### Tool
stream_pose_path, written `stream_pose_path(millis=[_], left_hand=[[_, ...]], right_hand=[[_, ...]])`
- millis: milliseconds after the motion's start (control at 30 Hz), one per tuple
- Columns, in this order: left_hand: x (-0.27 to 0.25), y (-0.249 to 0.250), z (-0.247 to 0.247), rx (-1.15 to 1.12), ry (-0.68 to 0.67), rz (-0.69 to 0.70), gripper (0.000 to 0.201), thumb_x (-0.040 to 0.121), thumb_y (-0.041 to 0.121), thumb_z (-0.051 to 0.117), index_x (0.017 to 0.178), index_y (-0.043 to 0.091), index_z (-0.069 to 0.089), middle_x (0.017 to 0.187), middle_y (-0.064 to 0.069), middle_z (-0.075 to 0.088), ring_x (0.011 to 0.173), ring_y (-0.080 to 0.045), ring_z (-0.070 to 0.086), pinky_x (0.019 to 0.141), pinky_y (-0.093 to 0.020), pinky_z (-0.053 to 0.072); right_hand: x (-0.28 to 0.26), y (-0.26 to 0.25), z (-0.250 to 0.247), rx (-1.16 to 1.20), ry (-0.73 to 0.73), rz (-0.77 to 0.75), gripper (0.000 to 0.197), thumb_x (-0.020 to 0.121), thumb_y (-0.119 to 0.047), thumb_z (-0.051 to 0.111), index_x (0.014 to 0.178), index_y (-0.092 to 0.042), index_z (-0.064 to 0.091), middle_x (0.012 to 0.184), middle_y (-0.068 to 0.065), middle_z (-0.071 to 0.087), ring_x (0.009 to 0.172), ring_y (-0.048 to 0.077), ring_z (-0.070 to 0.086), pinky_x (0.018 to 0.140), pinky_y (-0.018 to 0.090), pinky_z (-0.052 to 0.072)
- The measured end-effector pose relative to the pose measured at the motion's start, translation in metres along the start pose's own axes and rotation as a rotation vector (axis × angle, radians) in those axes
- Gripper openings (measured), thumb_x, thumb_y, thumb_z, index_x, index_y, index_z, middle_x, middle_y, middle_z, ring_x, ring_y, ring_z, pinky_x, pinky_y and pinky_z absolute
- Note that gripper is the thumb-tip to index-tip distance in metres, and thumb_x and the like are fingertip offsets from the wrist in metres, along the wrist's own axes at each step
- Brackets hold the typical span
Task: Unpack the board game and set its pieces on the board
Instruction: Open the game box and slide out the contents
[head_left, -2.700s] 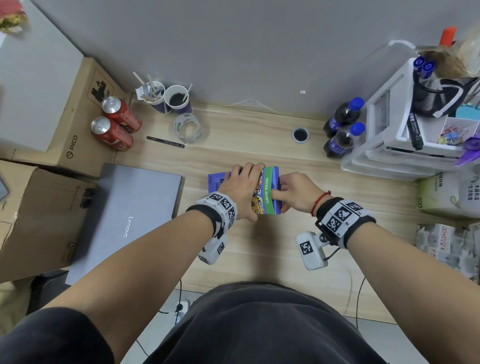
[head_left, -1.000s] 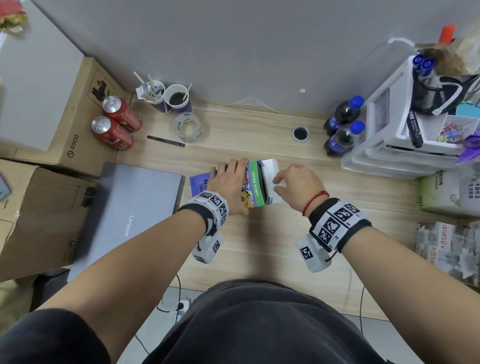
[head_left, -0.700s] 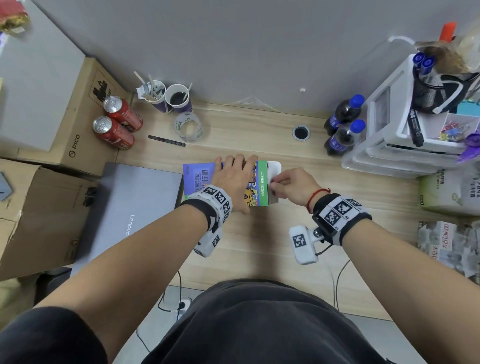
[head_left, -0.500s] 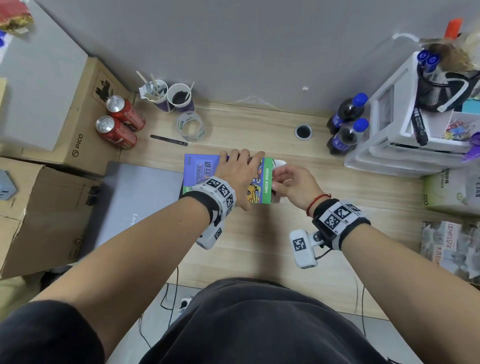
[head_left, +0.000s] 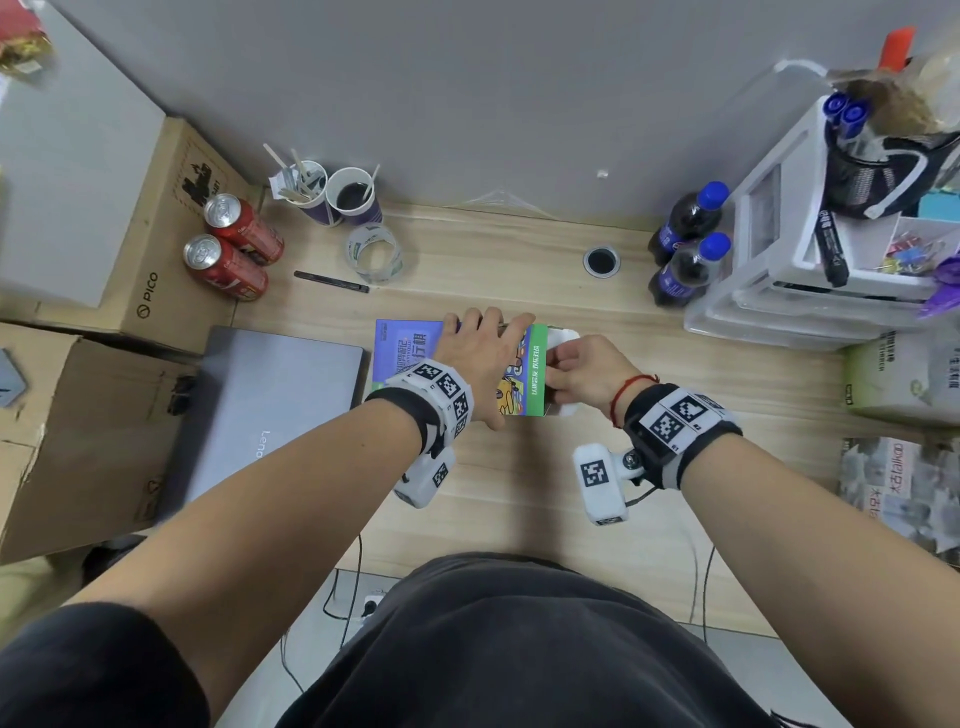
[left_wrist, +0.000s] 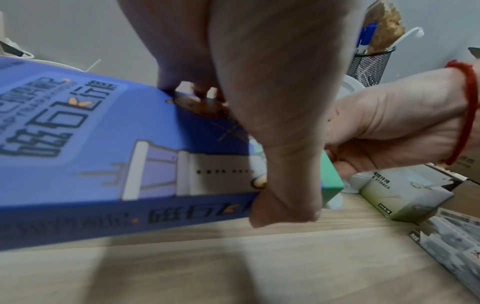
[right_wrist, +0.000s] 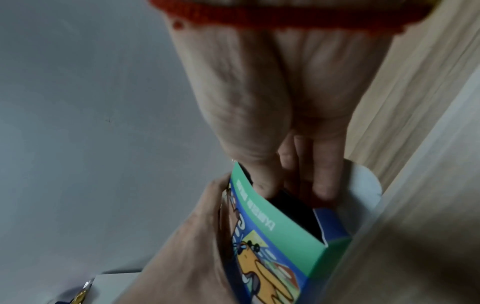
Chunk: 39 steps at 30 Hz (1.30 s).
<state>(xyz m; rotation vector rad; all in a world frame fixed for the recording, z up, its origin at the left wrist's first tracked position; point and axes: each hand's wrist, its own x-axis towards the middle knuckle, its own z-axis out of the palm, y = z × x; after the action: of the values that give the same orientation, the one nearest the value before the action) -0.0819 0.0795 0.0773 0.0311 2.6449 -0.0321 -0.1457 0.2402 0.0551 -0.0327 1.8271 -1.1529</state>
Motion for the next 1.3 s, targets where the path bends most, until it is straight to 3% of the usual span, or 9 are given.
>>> stream_pose_path(millis=[133,300,467,633,833,1033,1100,1200,1300], left_hand=[[0.001,0.0,0.003,0.006,0.008,0.014,0.14,0.034,0.059,0.081,0.149,0.024,0.009,0.12,-0.007,0.042,0.105,-0.028,0.043,0.095,-0.047,0.038],[0.002,-0.002,0.011,-0.002,0.04,0.029,0.14,0.032,0.059,0.079,0.149,0.022,0.01,0.119,-0.005,0.041,0.104,-0.026,0.044,0.095,-0.043,0.037],[0.0,-0.014,0.019,-0.024,0.023,-0.015,0.126,0.032,0.052,0.083,0.137,0.02,0.021,0.117,-0.003,0.039,0.103,-0.025,0.045,0.096,-0.039,0.038],[-0.003,-0.032,0.03,0.046,-0.013,-0.091,0.137,0.036,0.057,0.082,0.146,0.018,0.009,0.125,-0.006,0.039,0.112,-0.028,0.044,0.104,-0.046,0.032],[-0.001,-0.04,0.032,-0.019,-0.039,-0.082,0.125,0.039,0.051,0.086,0.138,0.017,0.017,0.122,-0.003,0.035,0.112,-0.025,0.041,0.099,-0.042,0.043],[-0.001,-0.044,0.035,-0.074,-0.02,-0.081,0.123,0.04,0.049,0.085,0.138,0.015,0.02,0.122,-0.002,0.034,0.111,-0.022,0.039,0.09,-0.03,0.045],[-0.003,-0.05,0.035,-0.089,-0.019,-0.092,0.122,0.041,0.047,0.085,0.139,0.015,0.021,0.122,-0.001,0.034,0.112,-0.021,0.038,0.078,-0.027,0.045],[-0.004,-0.055,0.036,-0.119,-0.02,-0.096,0.121,0.04,0.045,0.085,0.138,0.014,0.023,0.123,-0.001,0.033,0.113,-0.02,0.036,0.065,-0.025,0.043],[-0.004,-0.056,0.037,-0.151,-0.021,-0.094,0.12,0.039,0.044,0.085,0.137,0.014,0.024,0.123,-0.001,0.033,0.114,-0.019,0.036,0.061,-0.025,0.04]], right_hand=[[-0.002,0.001,0.0,0.002,-0.056,0.003,0.011,0.09,0.002,0.058,0.101,0.003,0.062,0.082,0.015,0.063,0.071,0.02,0.061,0.068,0.027,0.056],[-0.002,0.003,-0.001,-0.041,-0.007,-0.022,0.008,0.09,0.0,0.058,0.096,0.002,0.063,0.085,0.019,0.067,0.074,0.03,0.065,0.077,0.045,0.057],[-0.005,0.006,-0.013,-0.15,0.027,-0.039,0.007,0.088,-0.009,0.063,0.092,-0.003,0.064,0.075,0.012,0.068,0.067,0.03,0.065,0.072,0.047,0.055],[-0.013,0.008,-0.028,-0.118,0.004,-0.009,0.016,0.093,-0.003,0.056,0.105,0.006,0.057,0.089,0.024,0.062,0.075,0.032,0.06,0.067,0.041,0.053],[-0.015,0.004,-0.035,-0.15,0.015,-0.015,0.013,0.093,-0.004,0.056,0.104,0.003,0.059,0.085,0.02,0.064,0.065,0.031,0.065,0.075,0.052,0.055],[-0.015,0.0,-0.045,-0.167,-0.008,-0.011,0.022,0.09,-0.006,0.06,0.106,0.009,0.056,0.096,0.033,0.064,0.078,0.038,0.066,0.082,0.057,0.055],[-0.017,-0.001,-0.049,-0.14,-0.005,-0.022,0.024,0.09,-0.007,0.061,0.106,0.01,0.055,0.098,0.034,0.063,0.078,0.032,0.066,0.08,0.052,0.057],[-0.018,0.002,-0.052,-0.125,0.001,-0.043,0.024,0.091,-0.006,0.06,0.107,0.011,0.055,0.088,0.023,0.063,0.066,0.016,0.066,0.06,0.028,0.058],[-0.019,0.003,-0.053,-0.083,0.011,-0.064,0.019,0.091,-0.005,0.059,0.103,0.01,0.056,0.086,0.02,0.063,0.066,0.018,0.066,0.059,0.025,0.058]])
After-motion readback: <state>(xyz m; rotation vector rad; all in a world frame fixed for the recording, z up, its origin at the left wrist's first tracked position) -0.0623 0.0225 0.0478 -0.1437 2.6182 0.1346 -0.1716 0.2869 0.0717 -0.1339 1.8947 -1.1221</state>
